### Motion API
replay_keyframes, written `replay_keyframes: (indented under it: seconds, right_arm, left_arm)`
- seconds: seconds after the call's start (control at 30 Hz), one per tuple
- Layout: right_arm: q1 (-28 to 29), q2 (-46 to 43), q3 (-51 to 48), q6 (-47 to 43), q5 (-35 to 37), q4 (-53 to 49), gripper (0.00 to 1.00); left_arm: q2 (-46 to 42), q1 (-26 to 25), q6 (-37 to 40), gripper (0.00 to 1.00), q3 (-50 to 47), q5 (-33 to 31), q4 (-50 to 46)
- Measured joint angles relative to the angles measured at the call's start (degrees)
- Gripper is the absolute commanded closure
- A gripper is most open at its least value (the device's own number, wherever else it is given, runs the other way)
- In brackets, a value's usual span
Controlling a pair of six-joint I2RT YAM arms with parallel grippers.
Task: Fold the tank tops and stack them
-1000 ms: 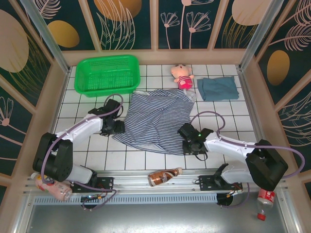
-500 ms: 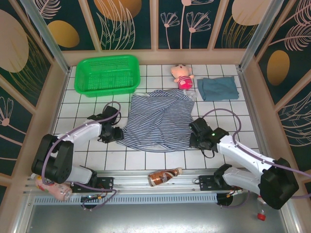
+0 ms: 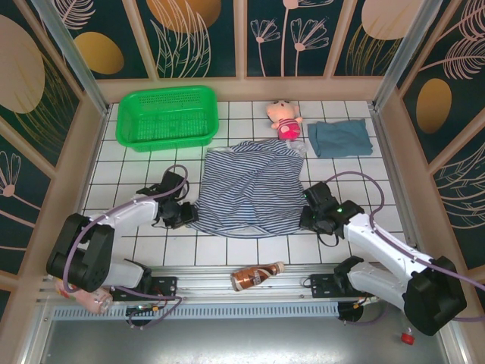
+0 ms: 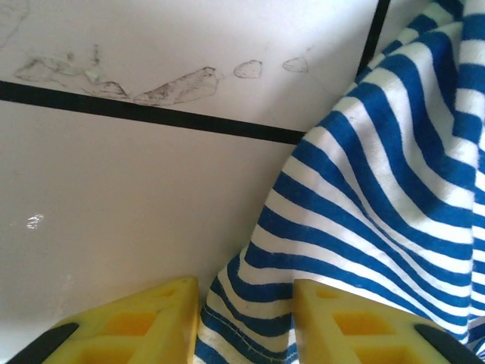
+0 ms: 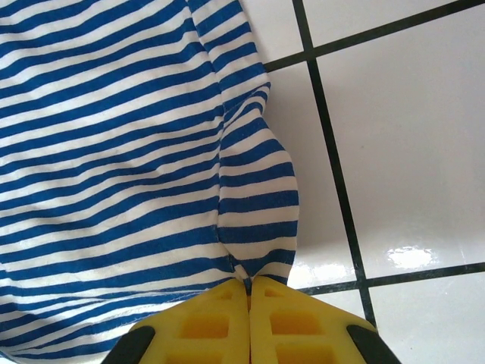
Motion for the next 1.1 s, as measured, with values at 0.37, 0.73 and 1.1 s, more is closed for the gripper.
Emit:
replay_keyframes:
  seconds: [0.37, 0.73, 1.1]
  right_arm:
    - [-1.18, -6.86, 0.15, -0.11, 0.07, 3.17, 0.99]
    - [-7.13, -12.15, 17.84, -10.73, 5.29, 17.97, 1.0]
    - [-10.45, -2.01, 42.03, -24.46, 5.35, 41.33, 1.0]
  left_arm:
    - [-0.42, -0.9, 0.07, 1.0, 8.74, -2.4, -7.08]
    - [-0.59, -0.9, 4.24, 1.0, 53.53, -16.68, -26.6]
    - [10.4, -1.09, 11.52, 1.0, 104.8, -30.12, -34.51]
